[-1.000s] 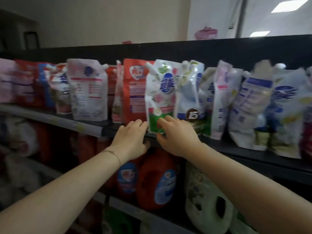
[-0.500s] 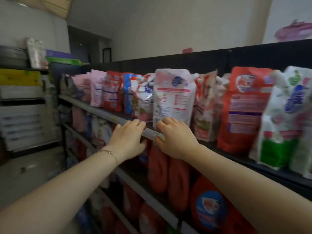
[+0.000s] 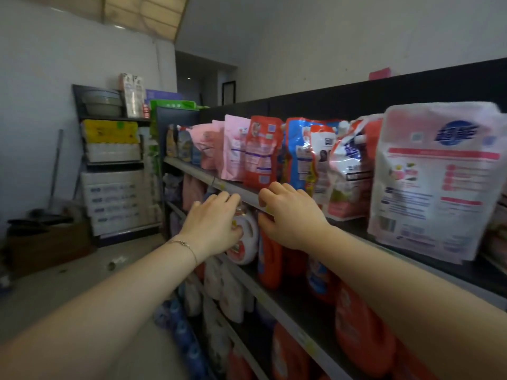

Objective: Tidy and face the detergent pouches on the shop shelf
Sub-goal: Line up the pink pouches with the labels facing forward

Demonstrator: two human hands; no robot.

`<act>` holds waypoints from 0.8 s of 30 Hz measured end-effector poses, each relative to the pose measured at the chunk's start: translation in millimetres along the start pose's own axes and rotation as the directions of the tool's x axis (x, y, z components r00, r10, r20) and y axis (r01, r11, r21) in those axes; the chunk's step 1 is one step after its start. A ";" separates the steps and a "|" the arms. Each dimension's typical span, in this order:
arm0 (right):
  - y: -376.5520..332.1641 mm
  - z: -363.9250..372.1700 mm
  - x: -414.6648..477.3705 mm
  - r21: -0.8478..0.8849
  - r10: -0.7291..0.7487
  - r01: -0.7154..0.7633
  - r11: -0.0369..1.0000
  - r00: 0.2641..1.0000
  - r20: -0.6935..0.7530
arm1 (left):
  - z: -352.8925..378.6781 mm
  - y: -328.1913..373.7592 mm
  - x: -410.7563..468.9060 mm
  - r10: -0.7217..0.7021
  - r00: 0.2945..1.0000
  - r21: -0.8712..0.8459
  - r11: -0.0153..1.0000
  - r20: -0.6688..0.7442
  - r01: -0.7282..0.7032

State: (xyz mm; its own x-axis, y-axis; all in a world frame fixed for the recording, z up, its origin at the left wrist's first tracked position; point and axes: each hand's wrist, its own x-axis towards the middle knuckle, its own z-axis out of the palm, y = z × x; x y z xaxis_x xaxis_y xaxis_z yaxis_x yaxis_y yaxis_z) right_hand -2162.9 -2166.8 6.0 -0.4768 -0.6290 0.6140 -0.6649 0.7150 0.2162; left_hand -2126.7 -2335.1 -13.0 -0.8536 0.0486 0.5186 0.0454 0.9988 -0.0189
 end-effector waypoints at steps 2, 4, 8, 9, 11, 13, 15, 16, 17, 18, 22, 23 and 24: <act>-4.0 16.4 20.2 0.021 -0.008 0.008 1.000 1.000 0.005 | 10.2 -20.8 8.5 -0.017 1.000 -0.003 1.000 0.001 0.017; -8.1 35.2 41.2 0.035 -0.020 0.019 0.999 1.000 0.005 | 19.6 -41.7 18.8 -0.035 0.999 0.006 0.999 -0.008 0.035; -14.3 78.7 88.0 0.048 -0.052 0.051 0.998 0.999 0.009 | 38.3 -84.2 42.7 -0.069 0.998 0.035 0.997 -0.013 0.070; -14.7 89.4 101.1 0.054 -0.055 0.054 0.997 0.999 0.002 | 42.9 -95.6 49.7 -0.078 0.997 0.032 0.996 -0.013 0.078; -16.0 109.8 129.6 0.070 -0.058 0.058 0.996 0.998 -0.003 | 53.0 -120.1 65.5 -0.092 0.996 0.037 0.995 -0.012 0.093; -17.2 130.3 159.2 0.081 -0.068 0.068 0.994 0.998 0.000 | 63.7 -145.4 84.5 -0.108 0.994 0.049 0.993 -0.013 0.109; -17.6 150.6 190.4 0.085 -0.078 0.077 0.993 0.997 0.008 | 74.4 -170.7 107.8 -0.122 0.992 0.057 0.991 -0.014 0.123; -16.8 160.5 206.7 0.084 -0.078 0.077 0.993 0.997 0.012 | 79.0 -183.3 121.4 -0.125 0.992 0.060 0.990 -0.011 0.126; -15.6 170.5 223.3 0.080 -0.078 0.077 0.994 0.997 0.012 | 83.4 -196.0 135.6 -0.126 0.992 0.060 0.990 -0.008 0.126; -14.1 180.6 240.1 0.076 -0.081 0.080 0.994 0.997 0.009 | 87.4 -208.4 150.2 -0.125 0.992 0.060 0.990 -0.003 0.125; -8.5 220.5 301.8 0.061 -0.094 0.093 0.994 0.995 0.019 | 106.0 -254.4 201.2 -0.127 0.992 0.069 0.989 -0.019 0.128; -8.1 230.3 315.4 0.062 -0.095 0.093 0.994 0.995 0.025 | 111.7 -265.1 210.9 -0.128 0.992 0.068 0.989 -0.022 0.129; -8.3 240.2 328.4 0.065 -0.096 0.094 0.993 0.995 0.028 | 118.0 -276.1 220.0 -0.128 0.992 0.065 0.989 -0.020 0.130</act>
State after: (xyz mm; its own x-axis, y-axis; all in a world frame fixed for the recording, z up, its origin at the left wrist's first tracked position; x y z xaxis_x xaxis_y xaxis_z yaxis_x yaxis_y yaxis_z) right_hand -2452.1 -2452.7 23.5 -0.4270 -0.7029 0.5689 -0.7427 0.6315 0.2227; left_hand -2388.3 -2599.4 5.5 -0.8418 -0.0803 0.5339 -0.0996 0.9950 -0.0074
